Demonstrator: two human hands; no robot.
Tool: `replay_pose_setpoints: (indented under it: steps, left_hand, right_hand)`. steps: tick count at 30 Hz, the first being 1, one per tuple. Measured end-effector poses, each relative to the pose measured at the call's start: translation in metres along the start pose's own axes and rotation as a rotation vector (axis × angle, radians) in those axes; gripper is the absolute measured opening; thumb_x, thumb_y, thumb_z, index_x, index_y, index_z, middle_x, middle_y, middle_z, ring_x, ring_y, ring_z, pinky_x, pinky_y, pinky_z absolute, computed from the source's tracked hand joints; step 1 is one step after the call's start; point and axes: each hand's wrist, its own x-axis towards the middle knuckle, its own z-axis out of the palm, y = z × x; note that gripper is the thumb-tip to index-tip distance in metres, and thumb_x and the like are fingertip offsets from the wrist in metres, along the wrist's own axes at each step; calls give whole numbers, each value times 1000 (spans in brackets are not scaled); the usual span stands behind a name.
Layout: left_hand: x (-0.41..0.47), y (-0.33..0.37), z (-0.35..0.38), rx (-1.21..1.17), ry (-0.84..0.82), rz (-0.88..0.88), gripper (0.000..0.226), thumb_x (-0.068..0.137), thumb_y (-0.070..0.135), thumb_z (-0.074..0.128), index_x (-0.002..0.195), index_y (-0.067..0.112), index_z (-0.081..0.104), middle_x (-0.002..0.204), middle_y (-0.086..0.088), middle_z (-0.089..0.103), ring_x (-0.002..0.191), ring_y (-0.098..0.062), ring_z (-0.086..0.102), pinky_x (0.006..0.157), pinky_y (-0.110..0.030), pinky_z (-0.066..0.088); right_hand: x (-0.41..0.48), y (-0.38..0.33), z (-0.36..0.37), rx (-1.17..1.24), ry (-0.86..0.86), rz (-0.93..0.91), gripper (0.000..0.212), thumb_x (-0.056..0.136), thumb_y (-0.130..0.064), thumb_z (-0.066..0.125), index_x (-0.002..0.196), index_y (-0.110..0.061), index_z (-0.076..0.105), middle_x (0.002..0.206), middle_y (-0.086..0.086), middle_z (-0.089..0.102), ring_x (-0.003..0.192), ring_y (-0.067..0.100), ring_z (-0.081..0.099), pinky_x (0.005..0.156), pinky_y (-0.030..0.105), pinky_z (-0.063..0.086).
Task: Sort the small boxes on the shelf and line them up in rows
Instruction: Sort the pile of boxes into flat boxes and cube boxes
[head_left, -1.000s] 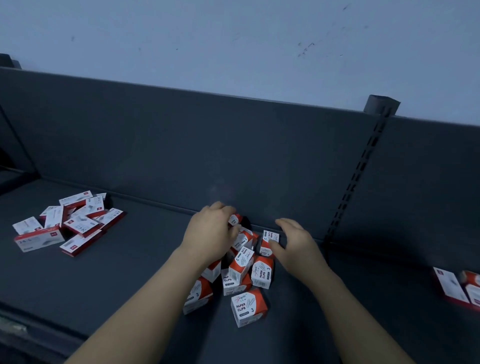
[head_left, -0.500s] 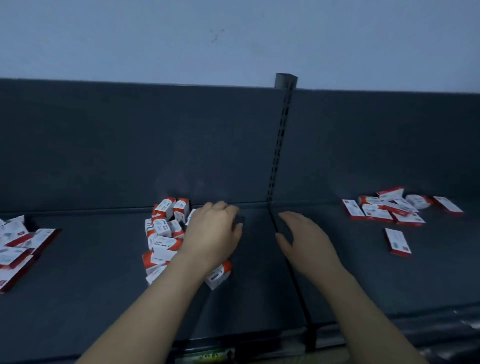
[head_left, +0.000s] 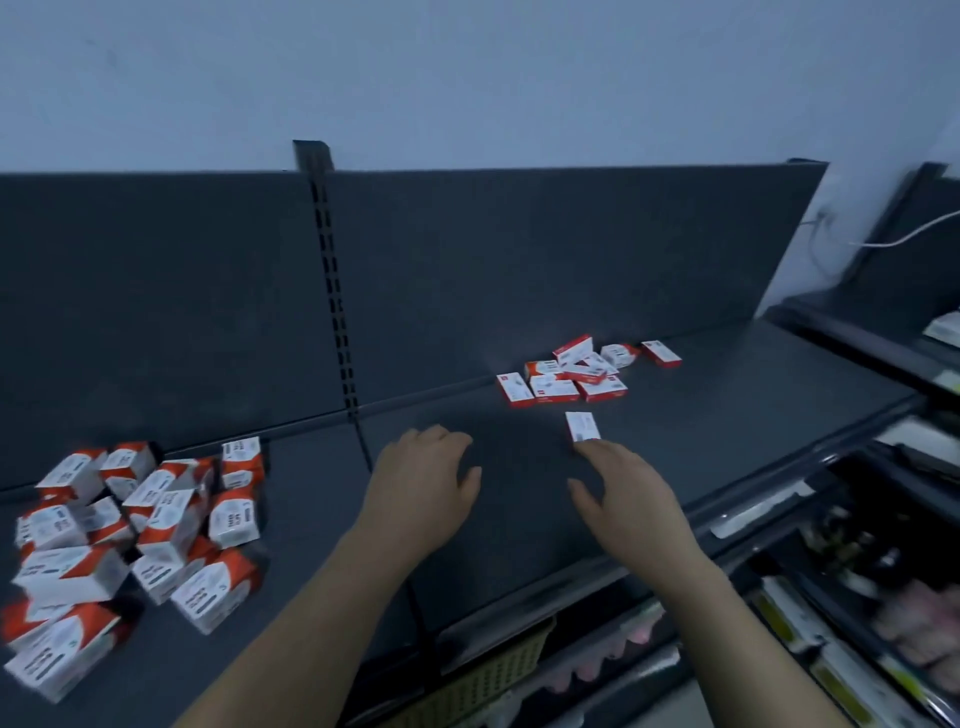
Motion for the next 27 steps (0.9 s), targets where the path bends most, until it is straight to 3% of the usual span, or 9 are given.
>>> replay_pose_setpoints:
  steps: [6,15,23,27]
  left_hand:
    - [44,57,36,-24,0,-49,43,95,41,46,134,23,50,126,4,57,111,-16,52,92,-29,43]
    - [103,123,94,-44,-88,-173,34,93,40,49,119,21,57,120,0,59,107,-19,54,86,-35,49]
    - [150,122,117,-47,-102,-222,31,91,39,53,115,19,58,117,-2,59,106,-21,54,83,-33,48]
    - [182,109,123,-62,-108,-214,37,93,36,53,123,16,56,123,-4,56,114,-22,50,90,-35,47]
  right_hand:
    - [18,75,-25,-16,-23,8,48,95,-30,51,140,-16,45,144,0,45,131,14,42,107,23,28]
    - [61,171,-37,30,-28,-27,45,94,-26,54,137,-13,48,141,1,49,128,15,45,103,17,29]
    - [101,206,-21,115,-54,-18,44,92,-23,57,134,-14,51,137,-1,53,126,14,48,102,19,32]
    - [128,209,-12,136,-62,-5,45,91,-24,58,135,-14,51,138,0,53,127,14,47,105,23,34]
